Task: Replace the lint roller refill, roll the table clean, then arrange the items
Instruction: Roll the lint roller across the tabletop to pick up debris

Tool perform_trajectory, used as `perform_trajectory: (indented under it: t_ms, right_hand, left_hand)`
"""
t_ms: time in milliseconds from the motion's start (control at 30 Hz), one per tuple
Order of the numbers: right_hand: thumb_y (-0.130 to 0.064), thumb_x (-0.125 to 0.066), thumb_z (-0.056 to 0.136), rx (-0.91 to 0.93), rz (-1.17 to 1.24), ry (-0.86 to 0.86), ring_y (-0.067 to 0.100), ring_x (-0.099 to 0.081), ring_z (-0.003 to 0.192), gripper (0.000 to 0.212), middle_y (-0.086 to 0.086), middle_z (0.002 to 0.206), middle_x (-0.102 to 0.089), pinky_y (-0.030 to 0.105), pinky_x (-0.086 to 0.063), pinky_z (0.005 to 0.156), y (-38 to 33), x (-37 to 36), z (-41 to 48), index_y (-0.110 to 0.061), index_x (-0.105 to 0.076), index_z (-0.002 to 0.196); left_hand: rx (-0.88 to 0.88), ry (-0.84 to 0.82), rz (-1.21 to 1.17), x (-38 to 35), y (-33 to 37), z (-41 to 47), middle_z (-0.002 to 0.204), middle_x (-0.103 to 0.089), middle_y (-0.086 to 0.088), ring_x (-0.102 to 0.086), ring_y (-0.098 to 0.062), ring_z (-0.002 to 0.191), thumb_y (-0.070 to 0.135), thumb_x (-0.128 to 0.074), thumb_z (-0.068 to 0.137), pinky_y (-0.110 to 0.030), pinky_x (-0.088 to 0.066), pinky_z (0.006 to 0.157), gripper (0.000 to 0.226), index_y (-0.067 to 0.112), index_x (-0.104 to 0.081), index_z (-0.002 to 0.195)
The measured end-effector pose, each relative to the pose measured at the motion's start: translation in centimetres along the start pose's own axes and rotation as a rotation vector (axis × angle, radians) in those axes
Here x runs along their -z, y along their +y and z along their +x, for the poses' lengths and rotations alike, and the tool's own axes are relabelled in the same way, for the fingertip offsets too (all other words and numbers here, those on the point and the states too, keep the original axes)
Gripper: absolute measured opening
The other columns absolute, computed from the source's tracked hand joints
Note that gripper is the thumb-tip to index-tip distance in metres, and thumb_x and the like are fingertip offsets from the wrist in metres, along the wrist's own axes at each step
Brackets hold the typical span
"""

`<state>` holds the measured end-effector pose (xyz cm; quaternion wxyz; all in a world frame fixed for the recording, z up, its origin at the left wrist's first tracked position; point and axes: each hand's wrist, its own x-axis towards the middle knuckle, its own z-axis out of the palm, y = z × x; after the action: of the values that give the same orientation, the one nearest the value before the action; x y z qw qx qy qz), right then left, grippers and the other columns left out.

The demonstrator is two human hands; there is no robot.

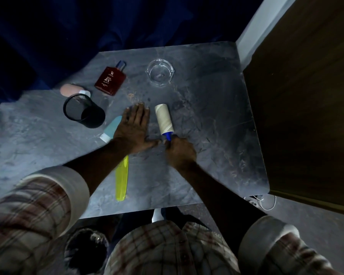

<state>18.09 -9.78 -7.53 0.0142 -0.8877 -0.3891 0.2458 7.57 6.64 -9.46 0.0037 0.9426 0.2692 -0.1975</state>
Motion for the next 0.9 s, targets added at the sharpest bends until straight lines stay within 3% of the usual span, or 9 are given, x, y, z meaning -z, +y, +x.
perform_trajectory:
  t_ms: [233, 367, 600, 767, 900]
  right_hand:
    - [-0.035, -0.040, 0.104, -0.045, 0.201, -0.052, 0.038, -0.068, 0.105, 0.034, 0.016, 0.111, -0.071, 0.042, -0.053, 0.088, 2.7, 1.5, 1.1, -0.015, -0.066, 0.114]
    - [-0.041, -0.046, 0.105, -0.210, 0.227, 0.085, 0.041, -0.069, 0.110, 0.040, 0.021, 0.115, -0.072, 0.043, -0.054, 0.091, 6.5, 3.0, 1.3, -0.011, -0.066, 0.122]
    - [-0.040, -0.053, 0.104, -0.414, 0.400, 0.085, 0.034, -0.069, 0.108, 0.040, 0.018, 0.116, -0.070, 0.036, -0.053, 0.090, 14.2, 5.2, 1.0, -0.008, -0.063, 0.127]
    - [-0.037, -0.051, 0.106, -0.497, 0.494, 0.068, 0.038, -0.069, 0.107, 0.040, 0.023, 0.119, -0.069, 0.053, -0.057, 0.096, 16.8, 6.1, 0.5, -0.006, -0.060, 0.130]
    - [-0.041, -0.050, 0.106, -0.480, 0.483, 0.052, 0.038, -0.069, 0.106, 0.042, 0.022, 0.116, -0.070, 0.052, -0.056, 0.096, 16.0, 6.6, 0.5, -0.007, -0.060, 0.127]
  left_hand:
    - [0.013, -0.014, -0.039, -0.1, 0.1, 0.2, 0.177, 0.004, -0.024, 0.001, -0.039, 0.166, 0.098, -0.011, 0.073, -0.057, -0.003, 0.134, 0.135, 0.005, 0.003, 0.168]
    - [0.010, -0.018, -0.052, -0.2, 0.0, 0.0, 0.176, 0.002, -0.026, -0.001, -0.042, 0.165, 0.100, -0.012, 0.072, -0.058, -0.003, 0.133, 0.136, 0.004, 0.002, 0.168]
    - [-0.010, 0.013, -0.062, -0.2, 0.1, -0.1, 0.176, -0.003, -0.028, -0.005, -0.044, 0.164, 0.098, -0.017, 0.075, -0.058, -0.005, 0.133, 0.135, 0.002, -0.002, 0.168]
    - [0.002, -0.002, -0.059, 0.0, 0.2, -0.1, 0.176, -0.003, -0.028, -0.005, -0.044, 0.164, 0.099, -0.018, 0.075, -0.057, -0.004, 0.133, 0.136, 0.001, -0.003, 0.168]
    - [0.012, -0.017, -0.062, 0.3, 0.3, -0.1, 0.176, 0.002, -0.027, -0.002, -0.043, 0.165, 0.097, -0.033, 0.080, -0.057, 0.000, 0.134, 0.133, 0.003, 0.001, 0.168]
